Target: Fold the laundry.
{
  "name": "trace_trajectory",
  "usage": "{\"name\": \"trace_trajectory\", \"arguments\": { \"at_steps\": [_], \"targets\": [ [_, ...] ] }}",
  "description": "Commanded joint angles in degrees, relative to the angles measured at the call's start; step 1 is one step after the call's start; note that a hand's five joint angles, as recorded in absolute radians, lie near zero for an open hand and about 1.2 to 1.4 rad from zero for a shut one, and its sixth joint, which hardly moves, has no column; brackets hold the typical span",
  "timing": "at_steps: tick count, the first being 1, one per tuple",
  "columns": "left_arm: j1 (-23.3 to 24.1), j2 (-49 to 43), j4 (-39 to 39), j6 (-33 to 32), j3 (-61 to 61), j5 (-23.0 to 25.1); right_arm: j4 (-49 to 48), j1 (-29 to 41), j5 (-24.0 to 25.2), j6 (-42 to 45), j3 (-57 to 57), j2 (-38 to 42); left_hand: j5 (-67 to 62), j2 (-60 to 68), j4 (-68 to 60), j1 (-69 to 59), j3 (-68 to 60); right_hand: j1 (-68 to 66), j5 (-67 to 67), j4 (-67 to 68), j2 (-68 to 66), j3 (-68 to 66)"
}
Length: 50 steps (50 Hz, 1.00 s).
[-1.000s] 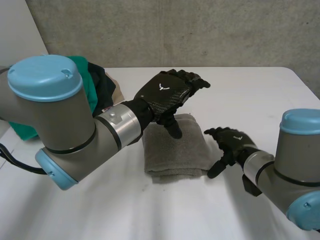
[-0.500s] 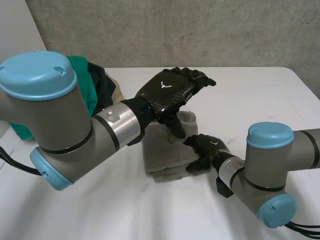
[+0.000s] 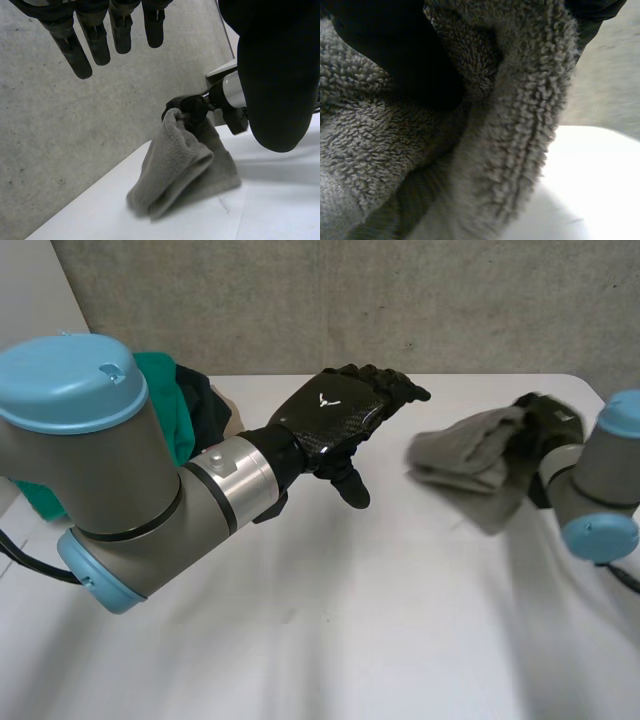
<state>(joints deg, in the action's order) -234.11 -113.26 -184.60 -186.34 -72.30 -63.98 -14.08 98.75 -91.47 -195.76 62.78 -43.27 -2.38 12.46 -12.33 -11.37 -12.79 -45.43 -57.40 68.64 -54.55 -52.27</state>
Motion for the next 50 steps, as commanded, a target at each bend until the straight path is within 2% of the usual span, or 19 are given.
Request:
{"name": "trace_trajectory", "arguments": {
  "at_steps": [1,4,10,18,19,20,21,26,29,34,37,41,46,48,50],
  "targets": [
    [0.23,0.06,-0.49,0.01,0.84,-0.01,4.49,-6.38,-2.57,-1.46,-17.85,9.77,-2.04,1.96,-2.09,-3.05,-1.63,-34.57,-12.6,11.36,-25.45,-27.73],
    [0.24,-0.12,-0.58,0.01,1.37,-0.1,5.98,-8.74,-4.85,-1.55,-26.09,14.07,-2.04,1.96,-2.09,-3.05,-1.63,-34.57,-12.6,11.36,-25.45,-27.73],
    [0.5,-0.56,-0.58,0.1,2.07,-0.1,9.23,-13.23,-5.04,-1.64,-37.8,21.81,-2.04,1.96,-2.09,-3.05,-1.63,-34.57,-12.6,11.36,-25.45,-27.73],
    [1.2,-1.0,-0.67,0.01,2.16,-0.1,13.81,-17.01,0.76,-1.55,-41.95,27.09,-2.04,1.96,-2.09,-3.05,-1.63,-33.96,-12.0,10.75,-24.84,-27.12],
    [1.29,-1.09,-0.67,0.01,2.16,-0.1,14.42,-17.28,1.29,-1.55,-41.95,27.18,-2.04,1.96,-2.09,-3.05,-1.63,-16.97,5.0,-6.24,-7.85,-10.13],
    [1.29,-1.26,-0.67,0.01,2.25,-0.1,15.73,-17.63,2.34,-1.29,-42.12,27.18,-2.04,1.96,-2.09,-3.05,-1.63,27.33,49.3,-50.54,36.45,34.17],
    [1.38,-1.44,-0.67,0.1,2.33,-0.1,16.53,-17.98,2.61,-0.76,-42.39,27.18,-2.04,1.96,-2.09,-3.05,-1.63,35.43,57.4,-58.64,44.55,42.27],
    [2.17,-1.88,-0.93,0.01,2.6,-0.1,19.08,-18.86,3.23,4.24,-41.6,25.87,-2.04,1.96,-2.09,-3.05,-1.63,35.43,57.4,-58.64,44.55,42.27],
    [2.43,-1.79,-0.93,0.01,2.6,-0.1,19.52,-19.21,3.14,9.16,-38.53,22.36,-2.04,1.96,-2.09,-3.05,-1.63,35.43,57.4,-58.64,44.55,42.27],
    [2.7,-1.44,-0.85,0.1,2.51,-0.1,17.34,-19.48,0.33,16.89,-28.96,13.58,-2.21,2.13,-2.25,-3.22,-1.8,35.43,57.4,-58.64,44.55,42.27],
    [2.7,-1.26,-0.85,0.01,2.51,-0.1,11.81,-19.04,-2.83,22.96,-22.81,7.16,-2.21,2.13,-2.26,-3.22,-1.8,35.43,57.4,-58.64,44.55,42.27],
    [2.7,-0.91,-0.85,0.1,2.51,-0.18,4.07,-18.77,-3.45,30.78,-13.41,-2.06,-2.21,2.13,-2.26,-3.22,-1.8,35.43,57.4,-58.64,44.55,42.27],
    [2.43,1.02,-0.93,0.1,2.51,-0.97,-6.3,-18.07,-0.12,37.82,-1.8,-11.74,-2.38,2.3,-2.42,-3.39,-1.97,35.43,57.4,-58.64,44.55,42.27],
    [2.26,1.81,-0.93,0.1,2.51,-2.11,-10.34,-16.23,3.56,39.67,4.44,-15.17,-2.38,2.3,-2.42,-3.39,-1.97,35.43,57.4,-58.64,44.55,42.27],
    [1.91,3.13,-1.02,0.1,2.6,-5.18,-12.63,-14.39,6.73,40.11,8.92,-17.45,-2.21,2.13,-2.26,-3.22,-1.8,35.43,57.4,-58.64,44.55,42.27]
  ]
}}
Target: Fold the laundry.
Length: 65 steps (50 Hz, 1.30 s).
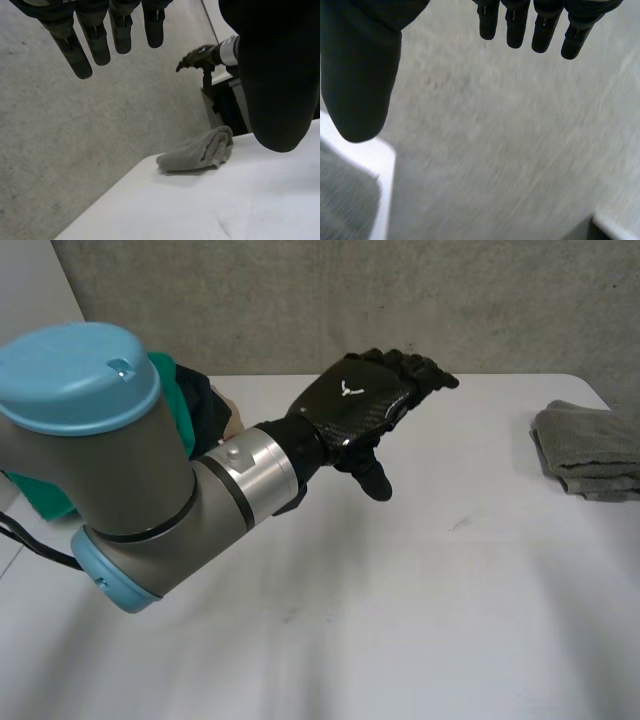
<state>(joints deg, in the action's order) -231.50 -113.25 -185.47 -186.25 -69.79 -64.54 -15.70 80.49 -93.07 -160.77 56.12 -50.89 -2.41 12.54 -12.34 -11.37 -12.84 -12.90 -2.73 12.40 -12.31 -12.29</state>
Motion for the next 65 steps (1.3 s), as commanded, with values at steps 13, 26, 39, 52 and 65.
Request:
{"name": "trace_trajectory", "arguments": {
  "at_steps": [13,26,39,52,65],
  "targets": [
    [-22.93,2.87,-5.52,-10.87,1.67,-17.2,-4.79,13.02,37.43,14.51,45.38,-27.33,0.84,-0.97,0.78,-0.19,1.27,2.9,2.73,-2.4,2.31,2.29],
    [-38.76,-26.75,-12.99,-30.4,14.67,-14.21,6.3,16.8,32.51,21.73,48.82,-25.58,-0.32,0.19,-0.38,-1.35,0.11,2.9,2.73,-2.4,2.31,2.29],
    [-30.07,-11.31,-21.77,-8.45,4.24,-12.28,4.54,16.1,30.93,21.03,48.91,-24.87,-67.59,67.46,-67.66,-68.63,-67.16,2.9,2.73,-2.4,2.31,2.29],
    [-9.26,-0.11,-20.12,12.49,-3.08,-11.83,4.36,16.01,23.02,13.21,46.97,-26.54,-67.59,67.46,-67.66,-68.63,-67.16,2.9,2.73,-2.4,2.31,2.29],
    [2.81,-19.73,-14.49,12.14,4.31,-12.36,4.71,15.58,21.7,4.68,45.83,-26.71,-3.24,3.11,-3.3,-4.27,-2.81,2.9,2.73,-2.4,2.31,2.29]
  ]
}}
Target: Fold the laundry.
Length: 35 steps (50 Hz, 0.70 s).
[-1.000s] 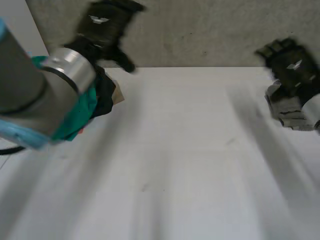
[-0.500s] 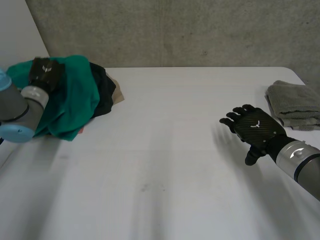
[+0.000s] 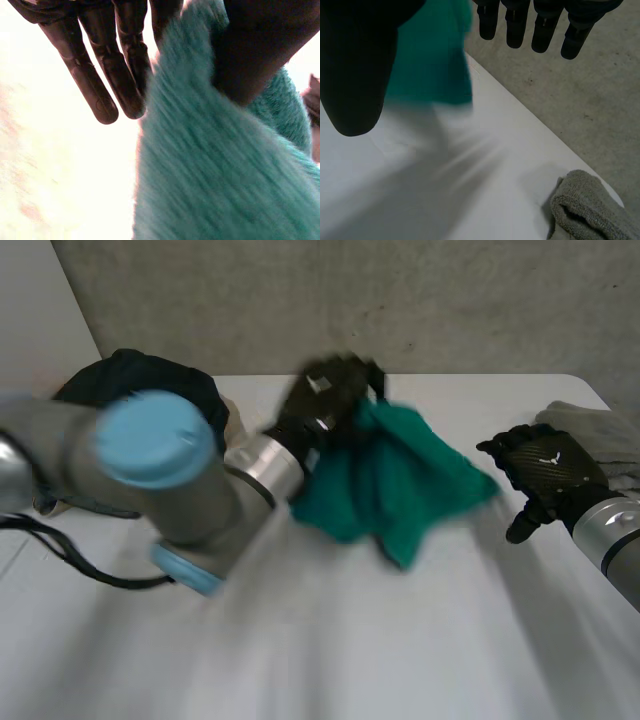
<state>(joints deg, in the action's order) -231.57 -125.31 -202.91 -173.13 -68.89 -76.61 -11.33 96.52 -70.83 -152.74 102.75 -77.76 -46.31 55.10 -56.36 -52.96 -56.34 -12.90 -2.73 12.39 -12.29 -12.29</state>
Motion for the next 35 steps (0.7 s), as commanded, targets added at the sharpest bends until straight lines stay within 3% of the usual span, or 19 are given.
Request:
{"name": "trace_trajectory", "arguments": {
  "at_steps": [1,6,9,13,18,21,25,29,32,35],
  "targets": [
    [2.88,-7.06,3.56,-0.98,3.32,-0.55,0.52,-0.81,-0.54,-3.7,-0.97,0.16,43.38,-42.16,43.43,40.03,43.41,2.9,2.73,-2.39,2.29,2.29],
    [2.18,-2.15,4.8,-1.06,1.3,-0.99,2.45,-2.21,-0.54,-4.58,-2.2,-0.02,43.24,-42.02,43.29,39.89,43.27,2.9,2.73,-2.39,2.29,2.29],
    [-1.41,3.65,5.94,-1.59,-3.26,-1.52,5.17,-2.48,-0.45,-4.32,-3.43,-0.46,42.57,-41.35,42.62,39.22,42.6,2.9,2.73,-2.39,2.29,2.29],
    [-4.5,9.11,8.05,-2.91,-8.45,-1.52,13.16,-2.74,0.51,-3.62,-6.07,-2.21,41.22,-40.01,41.27,37.87,41.25,2.9,2.73,-2.39,2.29,2.29],
    [-4.59,12.37,12.53,-4.31,-13.81,-1.52,24.86,-2.65,1.57,3.14,-7.83,-2.48,40.88,-39.67,40.93,37.54,40.91,2.9,2.73,-2.39,2.29,2.29],
    [-4.24,12.02,14.82,-5.46,-16.54,-1.52,28.2,-3.62,2.18,11.57,-6.34,-2.48,40.88,-39.67,40.93,37.54,40.91,2.9,2.73,-2.39,2.29,2.29],
    [-2.4,8.96,15.0,-6.07,-16.55,-1.17,28.21,-3.71,1.83,16.68,-4.93,-1.52,40.88,-39.67,40.93,37.54,40.91,2.9,2.73,-2.39,2.29,2.29],
    [0.24,3.08,14.91,-7.3,-13.31,-1.26,25.14,-3.62,1.39,15.2,-4.75,2.43,40.72,-39.5,40.76,37.37,40.75,1.98,1.82,-1.48,1.38,1.38],
    [1.3,-0.54,15.17,-8.09,-10.14,-1.52,20.84,-3.62,1.13,11.87,-4.67,4.55,39.21,-38.0,39.26,35.86,39.24,-10.6,-10.76,11.1,-11.21,-11.21],
    [2.97,-4.85,15.44,-9.24,-6.44,-1.17,18.11,-3.71,1.04,9.32,-4.4,4.73,23.78,-22.56,23.83,20.43,23.81,-24.4,-24.56,24.9,-25.0,-25.01]
  ]
}}
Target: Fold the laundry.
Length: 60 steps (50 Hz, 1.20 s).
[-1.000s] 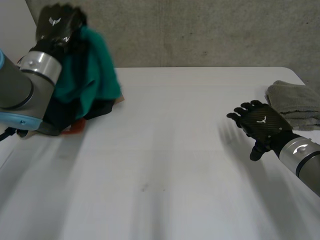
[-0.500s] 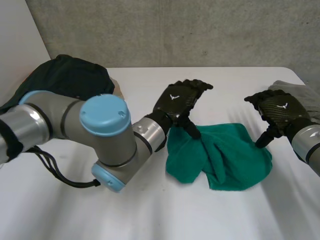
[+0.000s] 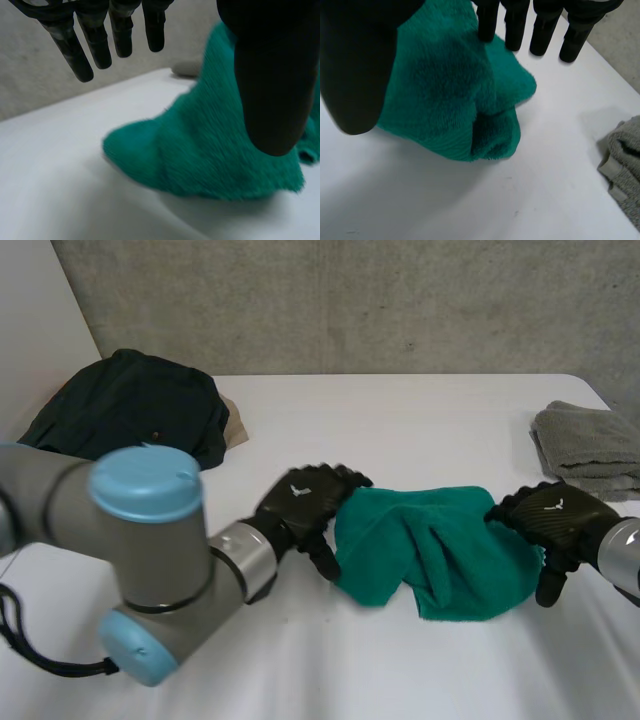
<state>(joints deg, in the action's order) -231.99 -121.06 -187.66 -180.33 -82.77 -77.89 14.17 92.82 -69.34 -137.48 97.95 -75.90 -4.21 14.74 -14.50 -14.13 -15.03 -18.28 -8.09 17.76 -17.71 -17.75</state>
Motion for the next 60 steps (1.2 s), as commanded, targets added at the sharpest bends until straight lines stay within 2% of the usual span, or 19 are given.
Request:
{"name": "trace_trajectory", "arguments": {
  "at_steps": [1,2,4,5,6,9,14,19,22,29,35,38,39,42,43,48,53,57,60],
  "targets": [
    [3.82,-9.8,0.19,-2.13,8.05,0.19,-8.62,-0.01,-0.44,-7.43,0.4,2.86,-22.88,22.34,-22.58,-22.95,-22.05,-29.71,-29.9,30.23,-30.28,-30.24],
    [4.78,-11.12,0.28,-2.56,9.45,0.11,-8.98,-0.01,-0.35,-7.88,0.4,2.86,-34.74,34.21,-34.45,-34.82,-33.92,-33.98,-34.17,34.5,-34.55,-34.51],
    [4.97,-11.57,0.28,-2.57,10.43,-0.07,-9.25,0.16,0.0,-8.59,0.4,2.86,-48.41,47.88,-48.11,-48.49,-47.58,-47.77,-47.96,48.29,-48.35,-48.3],
    [4.97,-11.57,0.28,-2.57,11.22,-0.33,-9.25,0.16,0.17,-8.68,0.32,2.86,-61.15,60.61,-60.85,-61.22,-60.32,-53.48,-53.67,54.0,-54.05,-54.01],
    [4.88,-11.57,0.28,-2.57,11.48,-0.42,-9.34,0.16,0.26,-8.59,0.14,2.77,-65.75,65.21,-65.45,-65.82,-64.92,-60.87,-61.05,61.38,-61.44,-61.4],
    [4.88,-9.73,0.28,-2.57,11.4,-1.65,-9.34,0.43,0.0,-8.5,-0.83,1.28,-65.79,65.26,-65.5,-65.87,-64.97,-61.72,-61.91,62.24,-62.29,-62.25],
    [4.0,3.78,0.8,-2.48,7.81,-5.95,-9.52,0.6,-0.18,-8.85,-5.3,-4.87,-65.79,65.26,-65.5,-65.87,-64.97,-61.72,-61.91,62.24,-62.29,-62.25],
    [3.3,14.86,0.89,-2.21,4.29,-6.31,-9.78,2.18,-0.35,-10.08,-13.73,-6.81,-65.79,65.26,-65.5,-65.87,-64.97,-61.72,-61.91,62.24,-62.29,-62.25],
    [3.3,17.95,1.24,-2.21,2.35,-6.22,-11.18,4.03,-0.35,-11.4,-19.09,-5.85,-65.79,65.26,-65.5,-65.87,-64.97,-61.72,-61.91,62.24,-62.29,-62.25],
    [3.82,17.53,1.51,-2.48,-0.73,-6.22,-23.47,12.2,-0.7,-12.37,-27.19,6.62,-65.79,65.26,-65.5,-65.87,-64.97,-61.72,-61.91,62.24,-62.29,-62.25],
    [3.3,8.39,1.77,-2.65,0.41,-7.1,-30.26,17.65,-0.88,-12.28,-29.13,17.61,-65.79,65.26,-65.5,-65.87,-64.97,-61.72,-61.91,62.24,-62.29,-62.25],
    [2.25,6.02,1.86,-2.74,1.47,-8.06,-29.91,19.76,-1.14,-12.28,-29.74,22.89,-65.79,65.26,-65.5,-65.87,-64.97,-3.78,-3.96,4.29,-4.35,-4.31],
    [1.63,5.92,1.86,-2.74,1.47,-8.24,-29.73,20.2,-1.67,-12.28,-29.74,23.51,-65.79,65.26,-65.5,-65.87,-64.97,8.28,8.09,-7.76,7.71,7.75],
    [-1.96,5.57,2.12,-2.83,0.94,-8.77,-28.15,20.29,-5.09,-12.37,-29.39,23.52,-65.79,65.26,-65.5,-65.87,-64.97,8.28,8.09,-7.76,7.71,7.75],
    [-2.67,5.57,2.3,-2.83,0.77,-8.77,-27.02,20.2,-7.88,-12.46,-29.04,22.64,-65.79,65.26,-65.5,-65.87,-64.97,8.28,8.09,-7.76,7.71,7.75],
    [-4.96,5.92,2.91,-2.83,0.24,-8.68,-23.32,19.77,-11.51,-12.19,-27.29,17.37,-65.79,65.26,-65.5,-65.87,-64.97,8.28,8.09,-7.76,7.71,7.75],
    [-6.37,6.18,2.92,-2.57,0.33,-8.68,-17.53,15.55,-10.03,-11.49,-24.74,14.99,-65.79,65.26,-65.5,-65.87,-64.97,8.28,8.09,-7.76,7.71,7.75],
    [-7.34,6.62,3.26,-2.04,0.24,-8.6,-9.36,12.47,-6.08,-9.91,-23.33,14.55,-65.79,65.26,-65.5,-65.87,-64.97,8.28,8.09,-7.76,7.71,7.75],
    [-7.34,7.58,4.4,-1.43,0.76,-8.33,-3.73,10.63,-1.07,-6.75,-21.66,14.55,-65.79,65.26,-65.5,-65.87,-64.97,8.28,8.09,-7.76,7.71,7.75]
  ]
}}
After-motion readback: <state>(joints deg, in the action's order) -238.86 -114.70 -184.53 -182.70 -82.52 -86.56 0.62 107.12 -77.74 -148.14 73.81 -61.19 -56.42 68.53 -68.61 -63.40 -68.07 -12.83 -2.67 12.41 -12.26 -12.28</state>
